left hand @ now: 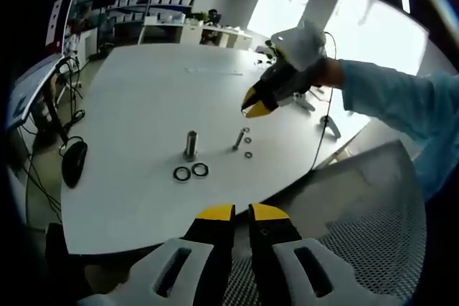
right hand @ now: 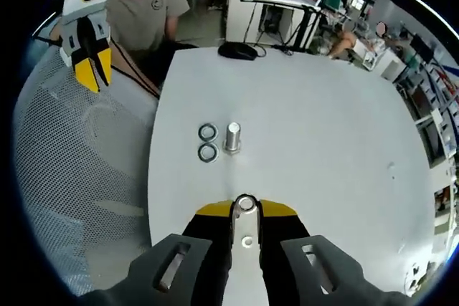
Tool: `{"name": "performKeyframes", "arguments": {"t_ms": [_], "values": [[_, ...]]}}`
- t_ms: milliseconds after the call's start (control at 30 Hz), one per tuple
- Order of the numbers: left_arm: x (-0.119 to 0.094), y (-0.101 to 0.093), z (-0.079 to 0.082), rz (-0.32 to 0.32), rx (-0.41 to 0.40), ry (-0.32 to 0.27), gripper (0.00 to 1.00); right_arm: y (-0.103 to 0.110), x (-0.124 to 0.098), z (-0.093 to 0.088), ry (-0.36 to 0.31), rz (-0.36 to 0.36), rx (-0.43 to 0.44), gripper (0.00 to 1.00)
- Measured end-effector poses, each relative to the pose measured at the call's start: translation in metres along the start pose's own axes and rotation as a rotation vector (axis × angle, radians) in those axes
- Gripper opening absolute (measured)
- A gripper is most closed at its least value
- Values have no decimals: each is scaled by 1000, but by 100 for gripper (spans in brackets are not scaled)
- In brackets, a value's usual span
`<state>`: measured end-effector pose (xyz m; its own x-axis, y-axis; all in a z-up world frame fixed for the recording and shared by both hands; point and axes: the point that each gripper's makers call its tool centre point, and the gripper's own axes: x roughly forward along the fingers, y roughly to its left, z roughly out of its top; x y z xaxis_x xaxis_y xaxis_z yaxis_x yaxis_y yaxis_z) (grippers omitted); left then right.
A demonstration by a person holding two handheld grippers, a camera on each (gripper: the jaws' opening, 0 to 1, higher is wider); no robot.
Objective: Place the washer onto the threaded stud by aligning its center hole with the stud, sliding it down to the base, and recovering from edge contact or off-axis alignment until the washer reaches the visible bottom stop.
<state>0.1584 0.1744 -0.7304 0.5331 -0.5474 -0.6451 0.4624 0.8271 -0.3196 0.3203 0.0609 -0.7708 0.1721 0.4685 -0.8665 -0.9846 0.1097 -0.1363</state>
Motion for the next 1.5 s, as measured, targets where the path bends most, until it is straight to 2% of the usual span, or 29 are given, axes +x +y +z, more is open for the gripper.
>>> {"name": "performKeyframes", "arguments": {"t_ms": [567, 1033, 1500], "values": [[0, 0, 0, 1, -3, 1, 5, 2, 3, 6, -36, -7, 2, 13], [0, 0, -1, -4, 2, 4, 5, 6, 1, -5, -5, 1, -11, 13], [0, 0, -1, -3, 1, 5, 5, 9, 4, -8, 12, 10, -21, 13]]}}
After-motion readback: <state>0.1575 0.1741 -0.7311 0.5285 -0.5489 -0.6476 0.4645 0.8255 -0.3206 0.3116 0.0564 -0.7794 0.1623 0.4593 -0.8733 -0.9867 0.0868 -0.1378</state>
